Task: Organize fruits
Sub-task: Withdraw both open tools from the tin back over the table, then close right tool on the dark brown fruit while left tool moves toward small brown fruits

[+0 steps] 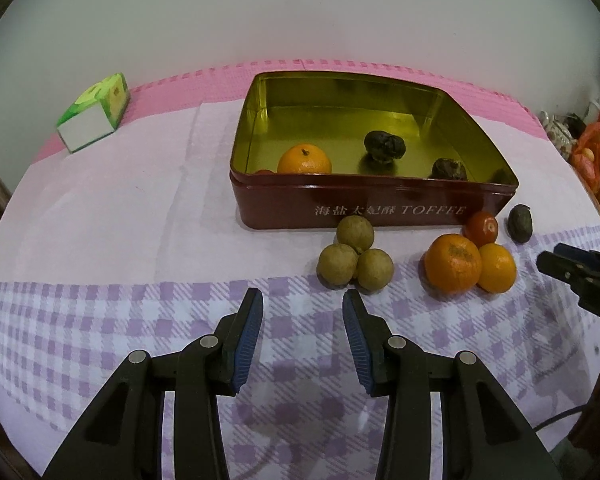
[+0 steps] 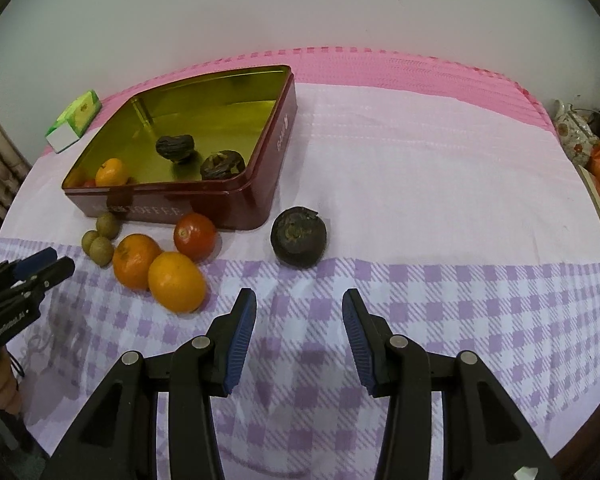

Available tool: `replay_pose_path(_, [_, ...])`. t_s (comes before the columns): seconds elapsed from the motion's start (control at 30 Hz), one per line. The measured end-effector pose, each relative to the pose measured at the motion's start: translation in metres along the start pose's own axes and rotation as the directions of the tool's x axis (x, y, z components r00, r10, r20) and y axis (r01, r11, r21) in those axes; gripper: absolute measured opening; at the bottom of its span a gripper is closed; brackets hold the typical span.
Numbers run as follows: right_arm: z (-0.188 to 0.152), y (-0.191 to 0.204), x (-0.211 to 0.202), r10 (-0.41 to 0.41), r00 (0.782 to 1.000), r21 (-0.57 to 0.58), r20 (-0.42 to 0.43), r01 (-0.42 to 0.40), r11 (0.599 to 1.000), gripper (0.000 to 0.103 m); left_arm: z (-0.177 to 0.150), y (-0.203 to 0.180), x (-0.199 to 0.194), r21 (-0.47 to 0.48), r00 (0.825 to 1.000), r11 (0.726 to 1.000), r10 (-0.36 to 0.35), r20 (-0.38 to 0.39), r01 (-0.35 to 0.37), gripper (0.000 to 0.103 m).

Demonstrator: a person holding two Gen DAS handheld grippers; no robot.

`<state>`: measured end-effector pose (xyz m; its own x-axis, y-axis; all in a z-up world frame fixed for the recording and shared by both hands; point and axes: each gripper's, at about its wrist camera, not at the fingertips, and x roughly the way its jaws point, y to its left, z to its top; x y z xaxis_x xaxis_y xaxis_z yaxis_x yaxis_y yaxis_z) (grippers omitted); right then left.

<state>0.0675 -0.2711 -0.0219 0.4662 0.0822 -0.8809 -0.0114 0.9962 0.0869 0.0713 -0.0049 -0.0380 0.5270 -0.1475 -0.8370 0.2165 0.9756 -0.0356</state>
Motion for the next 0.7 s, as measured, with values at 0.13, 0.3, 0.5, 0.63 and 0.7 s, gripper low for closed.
replay_pose_path(0.13, [0.006,0.000,0.011,0.002,1.000,-0.004,-0.010,-0.002,1.000,0.042,0.000,-0.002,0.004,0.006,1.000,1.000,-0.014,-0.008,0.014,0.043])
replay_pose_path(0.3, [0.014,-0.001,0.020,0.000,1.000,-0.006,-0.014,0.000,1.000,0.043,0.001,-0.008,0.006,0.014,0.999,0.999,-0.029,-0.014,0.030,0.043])
replay_pose_path(0.5, [0.020,0.001,0.029,-0.005,1.000,-0.016,-0.014,0.005,1.000,0.043,0.002,-0.013,0.009,0.018,0.999,0.999,-0.031,-0.022,0.032,0.044])
replay_pose_path(0.63, [0.026,0.004,0.035,-0.010,1.000,-0.028,-0.007,0.010,1.000,0.044,0.003,-0.012,0.010,0.016,0.999,0.999,-0.030,-0.028,0.031,0.046])
replay_pose_path(0.7, [0.028,0.006,0.036,-0.016,1.000,-0.034,-0.004,0.016,0.999,0.043,0.004,-0.012,0.010,0.017,0.999,0.999,-0.027,-0.029,0.027,0.047])
